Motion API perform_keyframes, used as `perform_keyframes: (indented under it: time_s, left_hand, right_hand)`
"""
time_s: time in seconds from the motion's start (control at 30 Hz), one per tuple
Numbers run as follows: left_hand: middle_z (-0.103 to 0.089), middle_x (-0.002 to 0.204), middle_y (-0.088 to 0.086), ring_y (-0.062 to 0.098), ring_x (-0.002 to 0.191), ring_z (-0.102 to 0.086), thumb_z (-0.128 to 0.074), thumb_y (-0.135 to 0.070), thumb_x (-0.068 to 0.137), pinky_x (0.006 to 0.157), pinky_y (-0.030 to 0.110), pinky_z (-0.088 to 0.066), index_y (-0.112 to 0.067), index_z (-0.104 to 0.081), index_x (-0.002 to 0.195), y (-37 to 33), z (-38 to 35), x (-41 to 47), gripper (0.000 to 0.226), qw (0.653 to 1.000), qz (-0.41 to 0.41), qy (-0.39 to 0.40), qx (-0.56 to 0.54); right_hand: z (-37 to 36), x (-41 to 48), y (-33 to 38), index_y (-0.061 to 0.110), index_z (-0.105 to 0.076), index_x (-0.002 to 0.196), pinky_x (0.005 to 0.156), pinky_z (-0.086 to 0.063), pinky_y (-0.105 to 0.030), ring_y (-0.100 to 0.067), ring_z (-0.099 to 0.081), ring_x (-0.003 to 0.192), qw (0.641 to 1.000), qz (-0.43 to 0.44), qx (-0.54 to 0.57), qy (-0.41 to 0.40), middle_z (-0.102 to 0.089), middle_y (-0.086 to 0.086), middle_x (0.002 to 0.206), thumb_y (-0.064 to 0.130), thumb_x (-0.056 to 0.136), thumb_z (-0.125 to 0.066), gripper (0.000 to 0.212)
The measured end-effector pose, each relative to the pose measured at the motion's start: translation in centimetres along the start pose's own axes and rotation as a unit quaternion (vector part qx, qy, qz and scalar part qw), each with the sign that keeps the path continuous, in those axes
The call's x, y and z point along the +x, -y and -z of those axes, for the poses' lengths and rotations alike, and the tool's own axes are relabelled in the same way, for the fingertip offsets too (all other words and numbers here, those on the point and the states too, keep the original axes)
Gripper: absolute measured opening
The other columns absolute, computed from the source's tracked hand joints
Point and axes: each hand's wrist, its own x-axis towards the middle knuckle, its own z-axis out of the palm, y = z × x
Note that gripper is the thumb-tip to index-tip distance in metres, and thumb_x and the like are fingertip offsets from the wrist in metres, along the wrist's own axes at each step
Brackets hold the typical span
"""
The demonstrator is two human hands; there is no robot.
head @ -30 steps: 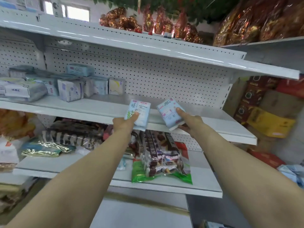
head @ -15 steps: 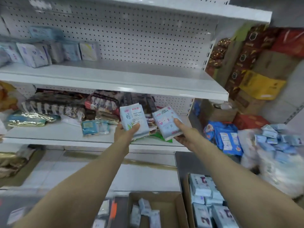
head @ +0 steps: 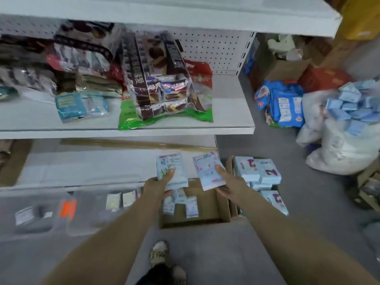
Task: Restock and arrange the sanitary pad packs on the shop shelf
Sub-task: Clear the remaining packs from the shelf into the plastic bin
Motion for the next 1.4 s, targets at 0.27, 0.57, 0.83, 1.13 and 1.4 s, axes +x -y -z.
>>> perform_keyframes:
  time_s: [0.27, 0.57, 0.83, 1.13, 1.4]
  left_hand:
    - [-0.074, 0.096, 0.013, 0.027, 0.088, -0.073, -0.083, -0.035, 0.078, 0.063, 0.033, -0.062, -0.006, -0.070, 0.105, 8.4, 0.1, 8.8, 0.042, 0.995, 0.088, -0.030, 0.026]
    - [-0.073, 0.110, 0.011, 0.026, 0.094, -0.073, -0.080, -0.021, 0.084, 0.076, 0.040, -0.062, -0.009, -0.066, 0.116, 18.3, 0.1, 21.3, 0.037, 0.989, 0.135, -0.066, -0.012]
    - [-0.071, 0.111, 0.011, 0.022, 0.089, -0.070, -0.082, -0.028, 0.080, 0.072, 0.036, -0.060, -0.009, -0.062, 0.121, 26.7, 2.0, 31.1, 0.050, 0.978, 0.190, -0.087, 0.017]
    - [-0.066, 0.112, 0.007, 0.022, 0.092, -0.068, -0.081, -0.032, 0.081, 0.075, 0.037, -0.061, -0.014, -0.052, 0.129, 31.6, 1.2, 37.2, 0.059, 0.971, 0.195, -0.130, 0.045]
    - [-0.062, 0.121, 0.005, 0.029, 0.111, -0.060, -0.080, -0.062, 0.070, 0.096, 0.046, -0.052, -0.013, -0.052, 0.133, 33.5, 2.2, 38.6, 0.085, 0.959, 0.216, -0.153, 0.096]
  right_hand:
    - [1.0, 7.9, -8.7, 0.009, -0.066, 0.114, 0.068, -0.060, -0.033, -0.023, -0.072, 0.099, 0.992, -0.110, -0.013, -0.052, -0.075, -0.011, 0.109, 0.038, 0.079, -0.084, 0.048]
    - [1.3, 20.9, -18.7, 0.011, -0.067, 0.120, 0.089, -0.060, -0.048, -0.028, -0.074, 0.101, 0.988, -0.148, -0.014, -0.047, -0.076, -0.008, 0.109, 0.046, 0.048, -0.098, 0.087]
    - [1.3, 30.6, -27.2, 0.016, -0.067, 0.114, 0.091, -0.059, -0.048, -0.024, -0.075, 0.096, 0.981, -0.176, -0.056, -0.062, -0.076, -0.006, 0.106, 0.049, 0.054, -0.091, 0.072]
    - [2.2, 36.5, -32.8, 0.015, -0.066, 0.106, 0.090, -0.060, -0.042, -0.023, -0.073, 0.095, 0.971, -0.199, -0.099, -0.091, -0.075, -0.006, 0.102, 0.047, 0.070, -0.087, 0.052]
    - [1.6, 37.4, -33.8, 0.014, -0.061, 0.116, 0.078, -0.063, -0.039, -0.025, -0.068, 0.096, 0.957, -0.261, -0.098, -0.079, -0.066, -0.007, 0.113, 0.034, 0.087, -0.078, 0.039]
